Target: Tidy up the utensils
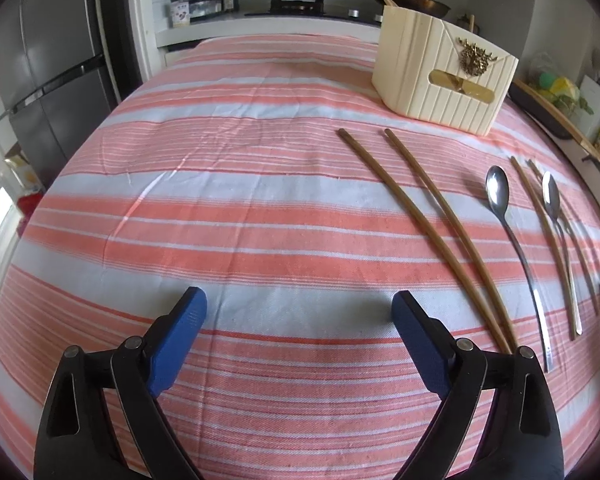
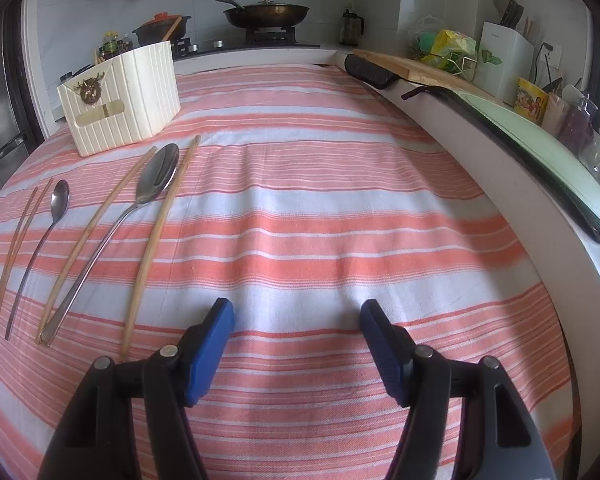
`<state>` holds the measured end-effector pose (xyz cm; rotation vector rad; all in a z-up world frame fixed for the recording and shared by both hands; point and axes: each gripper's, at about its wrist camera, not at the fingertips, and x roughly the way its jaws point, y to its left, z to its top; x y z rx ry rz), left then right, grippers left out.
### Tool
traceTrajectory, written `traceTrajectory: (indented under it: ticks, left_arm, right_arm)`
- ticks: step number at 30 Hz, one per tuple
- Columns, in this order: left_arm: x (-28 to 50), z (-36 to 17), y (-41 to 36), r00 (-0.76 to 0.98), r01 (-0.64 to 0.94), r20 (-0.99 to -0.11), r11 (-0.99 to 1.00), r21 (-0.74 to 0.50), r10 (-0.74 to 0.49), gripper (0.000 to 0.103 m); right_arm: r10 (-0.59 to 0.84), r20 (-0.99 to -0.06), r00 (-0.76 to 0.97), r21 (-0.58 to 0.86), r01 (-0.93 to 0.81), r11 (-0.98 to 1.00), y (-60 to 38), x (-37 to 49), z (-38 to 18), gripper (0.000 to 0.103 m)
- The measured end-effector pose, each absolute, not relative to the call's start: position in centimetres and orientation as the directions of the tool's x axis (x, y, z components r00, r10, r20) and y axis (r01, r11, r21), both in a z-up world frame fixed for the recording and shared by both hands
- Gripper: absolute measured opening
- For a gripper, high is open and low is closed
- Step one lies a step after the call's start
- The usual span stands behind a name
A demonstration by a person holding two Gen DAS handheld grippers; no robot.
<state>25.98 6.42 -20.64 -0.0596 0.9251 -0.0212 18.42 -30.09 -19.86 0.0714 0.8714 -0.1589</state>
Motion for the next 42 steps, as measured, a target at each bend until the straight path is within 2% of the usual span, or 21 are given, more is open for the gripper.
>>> traceTrajectory:
  ticks: [25,28,32,35,42]
  left_arm:
    - [26.2,-20.6,6.4,0.59,-0.023,-0.807,0.999,-0.047,-0.025,0.1]
    - [26.3,-19.4,7.2,0.587,-0.082,-0.809,0.992,-0.092,-0.026,0.1]
    - [26.8,-16.2,6.2,0.633,-0.077,-0.772,0.986,-0.145,-0.064,0.1]
    - [28.5,-16.0,3.9,0.605,-0.048,-0.793,0.991,-0.126,-0.072,0.1]
    - [31.5,-19.8,0.9,0.549,-0.04,-0.836,0.999,-0.001,0.021,0.1]
  right_arm:
    - [-0.106,-0.768,0.632,0.006,0.172,0.985,-30.3,18.4,-19.9,0.068]
    - [-0.106,-0.768,0.632,0.006,0.173,0.985,-30.3,18.4,-19.9,0.068]
    - [-0.107,-0.768,0.632,0.005,0.172,0.985,-30.3,18.4,-19.9,0.068]
    - [-0.106,-0.768,0.632,0.006,0.172,0.985,-30.3,18.4,-19.9,0.068]
    - [-0.106,-0.768,0.632,0.006,0.173,0.985,-30.3,18.4,-19.9,0.068]
